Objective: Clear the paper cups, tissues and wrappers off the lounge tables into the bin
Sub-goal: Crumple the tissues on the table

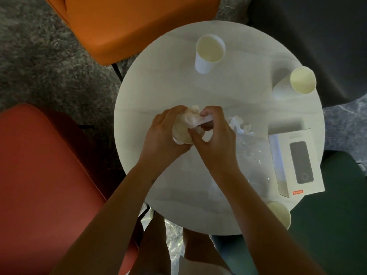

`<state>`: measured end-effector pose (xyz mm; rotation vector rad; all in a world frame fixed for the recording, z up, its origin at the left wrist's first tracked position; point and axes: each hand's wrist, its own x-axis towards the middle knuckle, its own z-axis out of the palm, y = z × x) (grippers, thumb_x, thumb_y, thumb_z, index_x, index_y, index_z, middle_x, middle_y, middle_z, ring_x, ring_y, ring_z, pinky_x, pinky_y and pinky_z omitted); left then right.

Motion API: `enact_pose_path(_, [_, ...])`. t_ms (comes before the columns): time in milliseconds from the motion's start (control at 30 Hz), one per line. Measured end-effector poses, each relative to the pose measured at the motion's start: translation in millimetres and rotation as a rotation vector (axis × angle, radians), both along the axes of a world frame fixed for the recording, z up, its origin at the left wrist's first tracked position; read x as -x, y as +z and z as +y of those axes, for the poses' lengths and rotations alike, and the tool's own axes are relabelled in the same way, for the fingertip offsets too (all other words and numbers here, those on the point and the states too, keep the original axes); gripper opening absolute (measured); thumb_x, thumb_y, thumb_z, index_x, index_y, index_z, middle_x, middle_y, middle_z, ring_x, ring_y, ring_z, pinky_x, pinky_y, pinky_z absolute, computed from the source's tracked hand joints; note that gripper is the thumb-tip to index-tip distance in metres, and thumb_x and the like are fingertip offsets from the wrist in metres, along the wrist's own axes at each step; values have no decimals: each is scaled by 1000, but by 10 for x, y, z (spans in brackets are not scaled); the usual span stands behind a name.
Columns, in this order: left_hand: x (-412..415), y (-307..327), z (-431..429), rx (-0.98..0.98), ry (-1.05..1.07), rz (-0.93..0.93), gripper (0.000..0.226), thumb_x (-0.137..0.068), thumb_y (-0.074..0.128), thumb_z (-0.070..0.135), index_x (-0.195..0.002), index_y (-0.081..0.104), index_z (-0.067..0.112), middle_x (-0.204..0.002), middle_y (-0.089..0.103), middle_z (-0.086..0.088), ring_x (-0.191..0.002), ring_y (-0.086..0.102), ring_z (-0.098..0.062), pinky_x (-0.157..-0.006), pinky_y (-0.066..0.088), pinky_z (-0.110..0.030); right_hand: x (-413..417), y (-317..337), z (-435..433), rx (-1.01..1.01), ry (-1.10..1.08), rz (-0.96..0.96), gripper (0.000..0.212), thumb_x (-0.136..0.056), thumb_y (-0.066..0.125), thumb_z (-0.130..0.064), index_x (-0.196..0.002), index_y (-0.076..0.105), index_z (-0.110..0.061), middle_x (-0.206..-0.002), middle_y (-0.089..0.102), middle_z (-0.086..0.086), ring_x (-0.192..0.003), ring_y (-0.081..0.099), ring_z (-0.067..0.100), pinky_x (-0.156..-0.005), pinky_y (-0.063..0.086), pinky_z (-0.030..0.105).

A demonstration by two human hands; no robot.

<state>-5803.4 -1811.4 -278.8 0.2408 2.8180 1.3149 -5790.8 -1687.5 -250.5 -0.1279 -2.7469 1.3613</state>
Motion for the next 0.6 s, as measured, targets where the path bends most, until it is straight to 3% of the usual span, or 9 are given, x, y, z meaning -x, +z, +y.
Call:
enact_pose_path(100, [23, 36, -9, -37, 18, -41, 68, -63, 85, 23, -121, 54, 5, -116, 62, -7, -103, 60, -24, -88, 50, -35, -65, -21, 39, -191, 92, 39, 17, -84, 58, -24, -97, 63, -15, -95, 66, -6, -96, 54, 10, -82, 30, 21])
enact_pose_path(200, [41, 101, 28, -46, 1, -16, 67, -62, 85, 18, -119, 53, 0, -115, 62, -12, -102, 61, -27, -87, 52, -42, -110, -45, 79, -401, 193, -18, 41, -93, 29, -38, -106, 66, -24, -114, 64, -11, -120, 42, 22, -90, 17, 33])
enact_pose_path(300, [34, 129, 109, -33, -43, 6, 62, -63, 85, 15, -114, 55, -2, -108, 64, -14, -94, 64, -29, -82, 54, -45, -102, -97, 112, -448, 279, -95, 55, -94, 13, -41, -113, 62, -29, -129, 54, -13, -129, 32, 23, -99, 11, 37])
enact_pose_path(400, [26, 46, 142, -15, -48, -14, 63, -62, 85, 15, -115, 55, -1, -108, 64, -13, -93, 64, -29, -81, 54, -41, -94, -116, 162, -418, 240, -58, 53, -94, 17, -41, -103, 67, -25, -120, 60, -10, -125, 38, 23, -99, 13, 38])
enact_pose_path(500, [50, -30, 151, -40, 23, -128, 72, -59, 86, 23, -121, 52, 12, -116, 60, -1, -103, 58, -19, -84, 45, -24, -101, -110, 293, -261, -68, 111, 39, -92, 34, -31, -85, 70, -20, -90, 68, -9, -105, 53, 19, -89, 22, 35])
enact_pose_path(600, [67, -58, 207, -45, 32, -159, 76, -58, 87, 26, -123, 50, 16, -119, 59, 0, -106, 54, -17, -84, 42, -22, -49, -227, 513, -282, -311, 6, 25, -89, 45, -26, -97, 68, -20, -98, 67, -4, -101, 55, 22, -85, 24, 32])
